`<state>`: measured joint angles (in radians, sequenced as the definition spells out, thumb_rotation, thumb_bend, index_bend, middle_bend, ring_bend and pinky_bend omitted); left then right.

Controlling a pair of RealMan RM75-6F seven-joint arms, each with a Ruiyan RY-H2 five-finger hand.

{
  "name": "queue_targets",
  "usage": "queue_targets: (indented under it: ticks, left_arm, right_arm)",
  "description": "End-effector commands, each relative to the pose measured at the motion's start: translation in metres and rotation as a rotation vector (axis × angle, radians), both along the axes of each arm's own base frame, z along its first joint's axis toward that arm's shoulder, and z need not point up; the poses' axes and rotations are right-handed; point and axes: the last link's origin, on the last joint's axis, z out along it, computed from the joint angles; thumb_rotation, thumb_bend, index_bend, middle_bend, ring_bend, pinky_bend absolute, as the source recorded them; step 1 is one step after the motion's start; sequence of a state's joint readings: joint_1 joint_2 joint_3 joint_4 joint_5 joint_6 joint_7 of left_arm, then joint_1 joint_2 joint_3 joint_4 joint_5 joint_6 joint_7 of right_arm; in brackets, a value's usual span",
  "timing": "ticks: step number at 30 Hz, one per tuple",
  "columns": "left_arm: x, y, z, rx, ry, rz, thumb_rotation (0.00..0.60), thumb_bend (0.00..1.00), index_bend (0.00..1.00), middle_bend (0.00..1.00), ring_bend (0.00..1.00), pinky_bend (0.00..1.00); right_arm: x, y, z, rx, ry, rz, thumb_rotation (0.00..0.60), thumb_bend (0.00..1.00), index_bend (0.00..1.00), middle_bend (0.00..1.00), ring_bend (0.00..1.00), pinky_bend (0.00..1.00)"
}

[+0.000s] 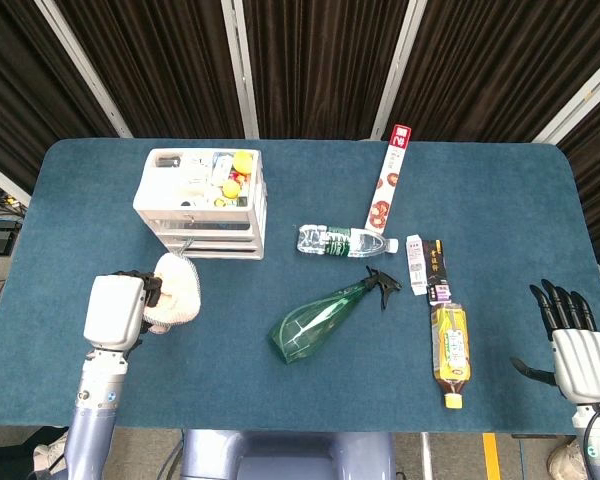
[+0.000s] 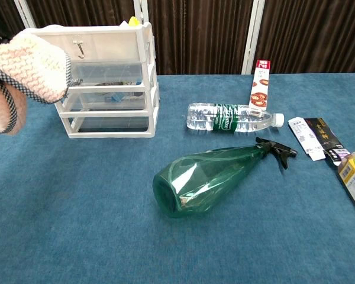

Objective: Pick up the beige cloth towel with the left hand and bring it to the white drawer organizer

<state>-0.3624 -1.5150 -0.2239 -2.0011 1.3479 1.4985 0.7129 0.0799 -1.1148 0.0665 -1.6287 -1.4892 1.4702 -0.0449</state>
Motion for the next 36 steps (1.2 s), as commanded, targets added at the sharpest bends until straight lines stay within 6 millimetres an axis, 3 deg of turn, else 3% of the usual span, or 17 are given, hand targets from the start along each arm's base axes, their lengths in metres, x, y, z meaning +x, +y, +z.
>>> queue_targets:
  ticks: [1,18,36]
  left_arm:
    - [0.005,0.003,0.001,0.003,-0.016,-0.012,0.600,0.67,0.93,0.80,0.76,0.76]
    - [0.031,0.010,0.013,0.040,-0.086,-0.066,0.600,0.67,0.94,0.80,0.76,0.76]
    - [0.022,0.010,0.018,0.051,-0.091,-0.038,0.600,0.67,0.94,0.81,0.76,0.76]
  right_arm:
    - [0.000,0.000,0.000,0.000,0.000,0.000,0.600,0.00,0.01,0.00,0.00,0.00]
    - [0.001,0.000,-0.001,0.005,-0.001,0.006,0.600,0.00,0.01,0.00,0.00,0.00]
    - [0.001,0.000,-0.001,0.004,0.003,0.008,0.600,0.00,0.01,0.00,0.00,0.00]
